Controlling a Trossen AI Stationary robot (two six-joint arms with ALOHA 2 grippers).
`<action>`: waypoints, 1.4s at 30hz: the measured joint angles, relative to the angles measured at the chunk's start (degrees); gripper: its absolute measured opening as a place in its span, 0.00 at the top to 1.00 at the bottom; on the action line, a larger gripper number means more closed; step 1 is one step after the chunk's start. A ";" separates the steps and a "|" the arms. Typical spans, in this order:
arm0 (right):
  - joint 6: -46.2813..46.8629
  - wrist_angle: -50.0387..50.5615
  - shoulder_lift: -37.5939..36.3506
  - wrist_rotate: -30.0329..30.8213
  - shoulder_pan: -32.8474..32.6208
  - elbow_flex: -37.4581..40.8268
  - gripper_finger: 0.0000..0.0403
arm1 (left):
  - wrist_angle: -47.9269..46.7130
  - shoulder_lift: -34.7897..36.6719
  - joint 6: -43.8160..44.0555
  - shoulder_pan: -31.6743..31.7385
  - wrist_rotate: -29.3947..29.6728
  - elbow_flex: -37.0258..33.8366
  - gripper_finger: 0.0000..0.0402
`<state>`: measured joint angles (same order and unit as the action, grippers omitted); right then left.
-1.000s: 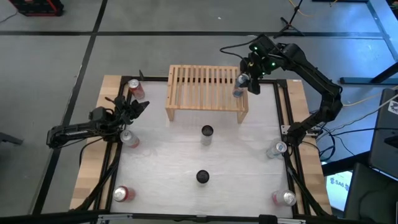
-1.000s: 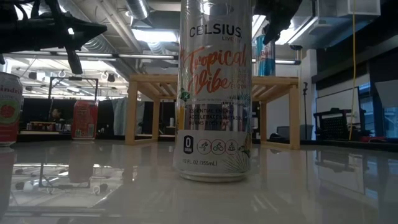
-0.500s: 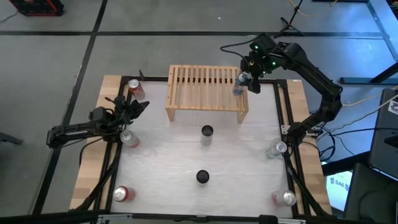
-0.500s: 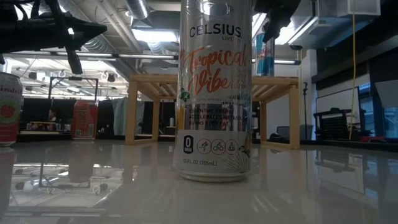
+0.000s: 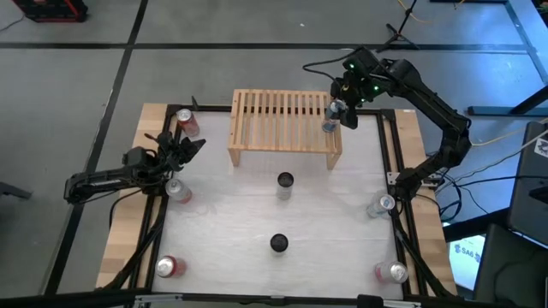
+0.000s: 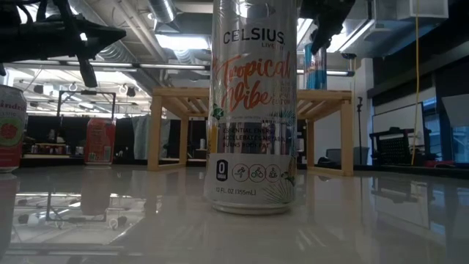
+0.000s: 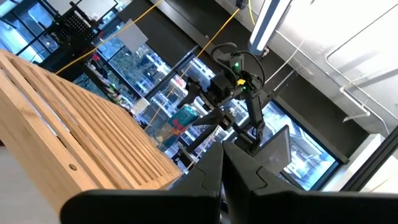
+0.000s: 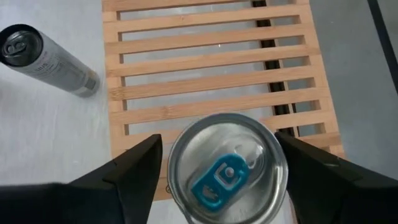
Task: Place canned beverage on shelf
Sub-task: Put the left blue soda can on the shelf, then put the blue soda can on the shelf aligned with the other blue soda can
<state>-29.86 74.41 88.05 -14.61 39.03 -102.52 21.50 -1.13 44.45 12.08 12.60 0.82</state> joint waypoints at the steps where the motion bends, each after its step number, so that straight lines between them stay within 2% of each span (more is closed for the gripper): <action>1: -0.09 -0.15 0.00 -0.01 0.00 0.00 0.26 | 0.00 0.02 0.01 0.02 0.03 0.00 1.00; 14: 0.83 -1.31 -0.13 0.48 -0.01 -5.50 0.25 | -0.02 0.00 0.00 0.02 0.33 0.00 1.00; 18: 4.85 0.76 -0.13 0.43 -0.02 -11.61 0.25 | -0.01 0.01 0.00 0.01 0.38 0.00 1.00; 24: 16.37 8.66 -1.38 -1.86 -1.49 -23.15 0.25 | -0.02 0.02 0.00 -0.01 0.38 0.00 1.00; 28: 26.25 12.79 -4.48 1.81 -6.67 -25.74 0.25 | -0.02 0.02 -0.02 0.02 0.35 0.00 1.00; 32: 39.25 15.55 -7.10 8.55 -14.34 -25.19 0.25 | -0.02 0.00 -0.05 0.00 0.38 0.00 1.00; 37: 55.55 15.42 -11.62 12.50 -24.66 -20.04 0.25 | -0.02 0.02 -1.75 -0.01 0.38 0.00 1.00; 42: 68.50 15.55 -16.36 16.06 -32.92 -9.73 0.25 | -0.09 0.00 -1.66 0.02 -0.13 0.02 1.00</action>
<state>38.64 89.95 71.69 1.45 6.11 -112.25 21.41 -1.12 42.78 12.10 12.46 0.84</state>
